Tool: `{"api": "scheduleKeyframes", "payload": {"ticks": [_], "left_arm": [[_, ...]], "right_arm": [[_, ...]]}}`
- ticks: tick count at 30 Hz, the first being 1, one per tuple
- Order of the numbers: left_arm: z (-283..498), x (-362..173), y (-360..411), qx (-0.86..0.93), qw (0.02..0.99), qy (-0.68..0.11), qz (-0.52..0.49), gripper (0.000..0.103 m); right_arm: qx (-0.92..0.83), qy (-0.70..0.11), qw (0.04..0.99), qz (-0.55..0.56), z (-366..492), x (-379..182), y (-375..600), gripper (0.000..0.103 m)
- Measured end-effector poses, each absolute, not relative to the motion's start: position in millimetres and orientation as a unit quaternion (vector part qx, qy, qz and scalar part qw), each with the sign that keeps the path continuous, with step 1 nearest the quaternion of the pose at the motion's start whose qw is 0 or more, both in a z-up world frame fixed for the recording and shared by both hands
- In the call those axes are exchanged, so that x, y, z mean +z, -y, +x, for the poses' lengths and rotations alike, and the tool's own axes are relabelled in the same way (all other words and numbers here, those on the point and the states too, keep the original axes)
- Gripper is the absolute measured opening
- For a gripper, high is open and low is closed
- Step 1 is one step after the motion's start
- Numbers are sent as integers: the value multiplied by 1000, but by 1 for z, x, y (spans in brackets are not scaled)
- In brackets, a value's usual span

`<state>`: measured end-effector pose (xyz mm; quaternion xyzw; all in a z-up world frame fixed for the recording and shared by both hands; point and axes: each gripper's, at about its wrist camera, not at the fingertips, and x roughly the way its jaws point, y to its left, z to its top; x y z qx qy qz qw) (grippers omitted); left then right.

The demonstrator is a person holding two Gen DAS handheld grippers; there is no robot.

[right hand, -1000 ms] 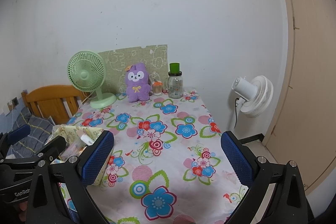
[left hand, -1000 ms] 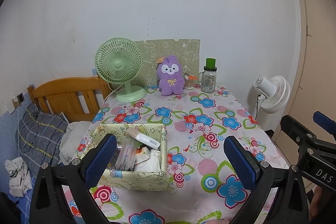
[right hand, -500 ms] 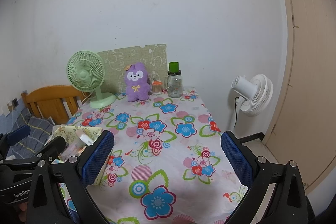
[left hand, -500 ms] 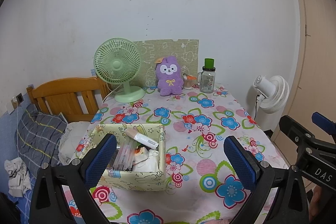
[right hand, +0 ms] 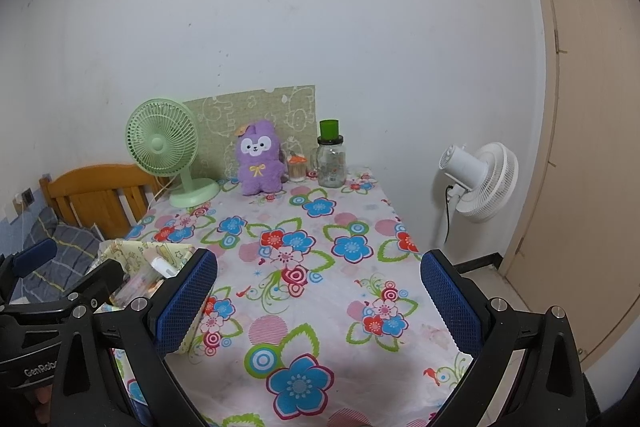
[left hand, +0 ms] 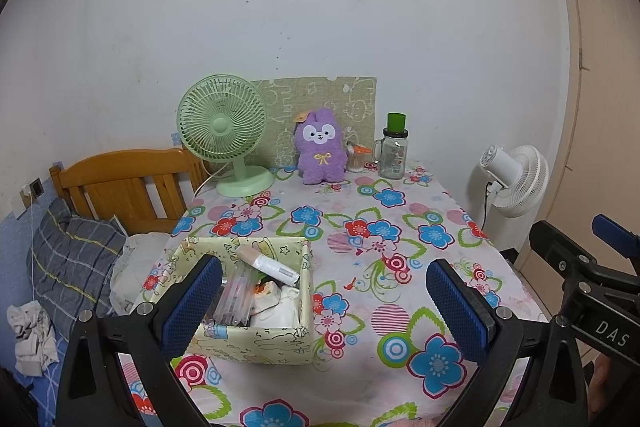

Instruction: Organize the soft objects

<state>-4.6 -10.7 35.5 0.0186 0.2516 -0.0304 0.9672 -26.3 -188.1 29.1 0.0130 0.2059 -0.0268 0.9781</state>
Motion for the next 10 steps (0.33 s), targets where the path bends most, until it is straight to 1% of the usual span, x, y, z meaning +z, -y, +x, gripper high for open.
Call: {"api": "scheduleKeyframes", "payload": {"ticks": [10], "left_arm": [[-6, 36, 11, -32, 967, -251, 17, 103]], "right_arm": [[-27, -206, 978, 14, -27, 29, 188, 103]]}}
